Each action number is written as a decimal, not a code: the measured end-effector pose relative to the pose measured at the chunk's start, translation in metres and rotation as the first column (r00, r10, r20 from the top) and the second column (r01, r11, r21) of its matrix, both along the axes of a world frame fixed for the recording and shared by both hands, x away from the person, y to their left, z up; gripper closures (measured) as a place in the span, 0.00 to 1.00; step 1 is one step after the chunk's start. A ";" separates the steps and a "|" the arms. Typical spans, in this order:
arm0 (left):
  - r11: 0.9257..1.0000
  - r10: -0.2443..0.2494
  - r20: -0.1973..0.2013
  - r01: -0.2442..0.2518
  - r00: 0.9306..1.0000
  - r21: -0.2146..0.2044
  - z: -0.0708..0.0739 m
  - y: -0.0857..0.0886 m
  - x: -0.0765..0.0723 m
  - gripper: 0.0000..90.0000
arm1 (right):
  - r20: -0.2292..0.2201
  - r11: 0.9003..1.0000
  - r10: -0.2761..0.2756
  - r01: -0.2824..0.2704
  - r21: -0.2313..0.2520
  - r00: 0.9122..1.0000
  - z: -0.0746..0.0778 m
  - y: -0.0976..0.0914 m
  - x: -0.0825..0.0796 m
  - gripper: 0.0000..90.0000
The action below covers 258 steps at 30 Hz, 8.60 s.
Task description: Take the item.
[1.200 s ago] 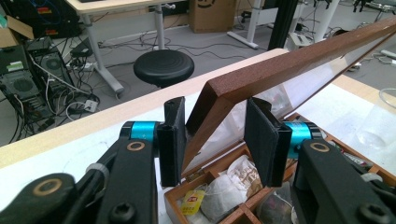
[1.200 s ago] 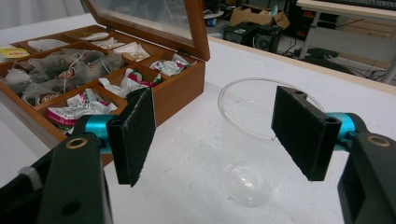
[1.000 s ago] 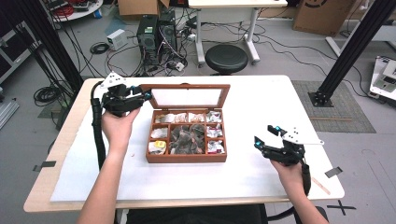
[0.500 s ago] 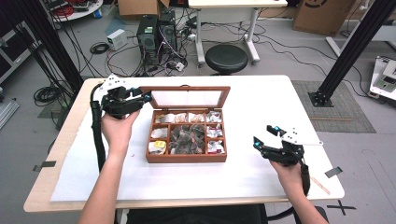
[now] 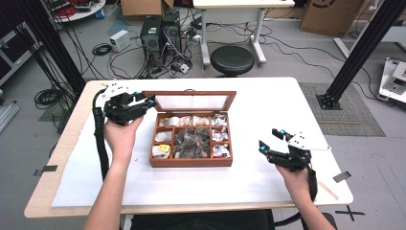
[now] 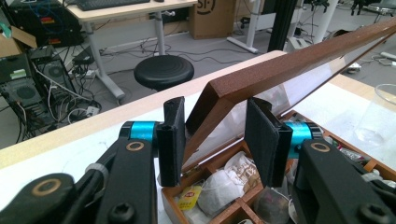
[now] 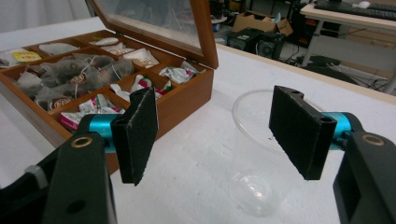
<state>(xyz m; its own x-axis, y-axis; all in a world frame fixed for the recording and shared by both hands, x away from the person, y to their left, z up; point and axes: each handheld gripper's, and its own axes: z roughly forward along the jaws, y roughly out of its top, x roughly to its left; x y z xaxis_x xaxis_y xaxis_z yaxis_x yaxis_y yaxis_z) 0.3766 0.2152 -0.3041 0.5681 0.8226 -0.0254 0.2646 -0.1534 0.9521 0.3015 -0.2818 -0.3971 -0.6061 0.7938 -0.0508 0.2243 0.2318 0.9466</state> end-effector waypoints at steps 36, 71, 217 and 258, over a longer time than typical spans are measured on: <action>0.996 -0.027 0.022 0.028 0.999 -0.083 -0.011 0.007 0.001 0.65 | -0.142 0.968 0.249 -0.250 0.010 0.958 0.013 0.115 0.041 0.49; 0.996 -0.027 0.025 0.029 0.999 -0.086 -0.012 0.007 0.001 0.65 | -0.426 0.933 0.265 -0.341 -0.112 0.865 0.000 0.203 0.075 0.73; 0.996 -0.016 0.025 0.018 1.000 -0.084 -0.016 0.006 0.003 0.65 | -0.182 0.988 0.052 -0.025 0.152 0.982 0.045 -0.033 0.050 1.00; 0.996 -0.017 0.023 0.018 1.000 -0.083 -0.016 0.006 0.003 0.65 | -0.244 0.995 0.020 0.005 0.101 0.969 0.023 -0.037 0.056 0.99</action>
